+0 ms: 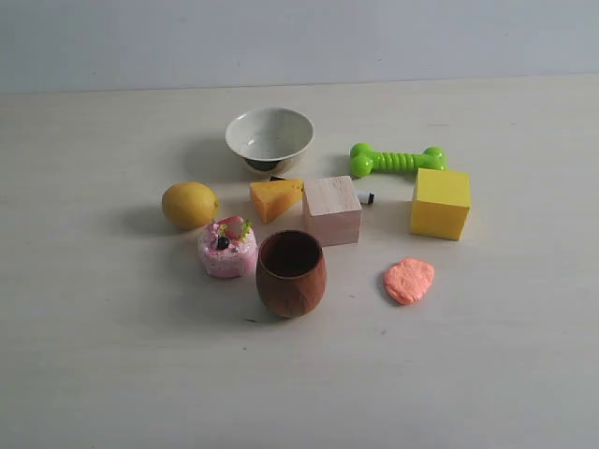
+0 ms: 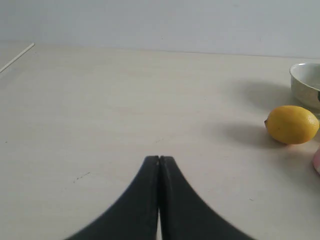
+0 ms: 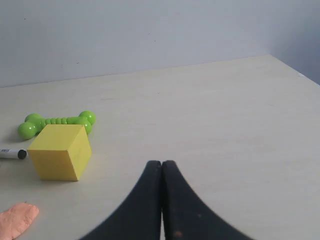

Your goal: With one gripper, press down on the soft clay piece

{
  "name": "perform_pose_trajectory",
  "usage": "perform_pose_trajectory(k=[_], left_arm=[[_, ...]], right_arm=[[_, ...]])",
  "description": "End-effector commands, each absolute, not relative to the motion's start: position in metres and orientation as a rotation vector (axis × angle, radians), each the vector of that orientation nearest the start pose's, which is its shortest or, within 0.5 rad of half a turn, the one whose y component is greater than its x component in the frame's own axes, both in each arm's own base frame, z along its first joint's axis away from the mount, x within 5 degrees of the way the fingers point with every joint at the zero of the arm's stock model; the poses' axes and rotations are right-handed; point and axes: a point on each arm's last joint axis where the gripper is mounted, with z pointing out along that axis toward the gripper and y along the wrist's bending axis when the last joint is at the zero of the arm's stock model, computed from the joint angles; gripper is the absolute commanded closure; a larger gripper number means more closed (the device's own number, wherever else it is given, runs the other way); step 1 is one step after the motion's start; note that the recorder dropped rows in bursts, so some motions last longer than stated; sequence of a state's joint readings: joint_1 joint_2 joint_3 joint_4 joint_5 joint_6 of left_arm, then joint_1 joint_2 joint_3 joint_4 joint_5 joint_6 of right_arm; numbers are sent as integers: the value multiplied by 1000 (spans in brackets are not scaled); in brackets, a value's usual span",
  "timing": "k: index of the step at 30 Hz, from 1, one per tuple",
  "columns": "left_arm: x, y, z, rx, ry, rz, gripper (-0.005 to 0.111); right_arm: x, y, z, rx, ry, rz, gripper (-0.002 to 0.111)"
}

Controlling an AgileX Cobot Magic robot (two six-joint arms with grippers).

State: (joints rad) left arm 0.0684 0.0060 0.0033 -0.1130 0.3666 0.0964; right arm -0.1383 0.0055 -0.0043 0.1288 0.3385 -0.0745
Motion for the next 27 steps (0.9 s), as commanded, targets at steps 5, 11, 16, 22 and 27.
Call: perform_pose_trajectory(k=[5, 11, 16, 22, 27], left_arm=[[53, 0, 181, -46, 1838, 4, 107], [53, 0, 181, -46, 1838, 4, 107], [53, 0, 181, -46, 1838, 4, 107], [53, 0, 181, -46, 1838, 4, 107], [53, 0, 181, -46, 1838, 4, 107]], right_arm=[[54, -4, 183, 140, 1810, -34, 108], [54, -4, 183, 140, 1810, -34, 108], [54, -4, 183, 140, 1810, -34, 108], [54, -4, 183, 140, 1810, -34, 108], [56, -5, 194, 154, 1689, -34, 108]])
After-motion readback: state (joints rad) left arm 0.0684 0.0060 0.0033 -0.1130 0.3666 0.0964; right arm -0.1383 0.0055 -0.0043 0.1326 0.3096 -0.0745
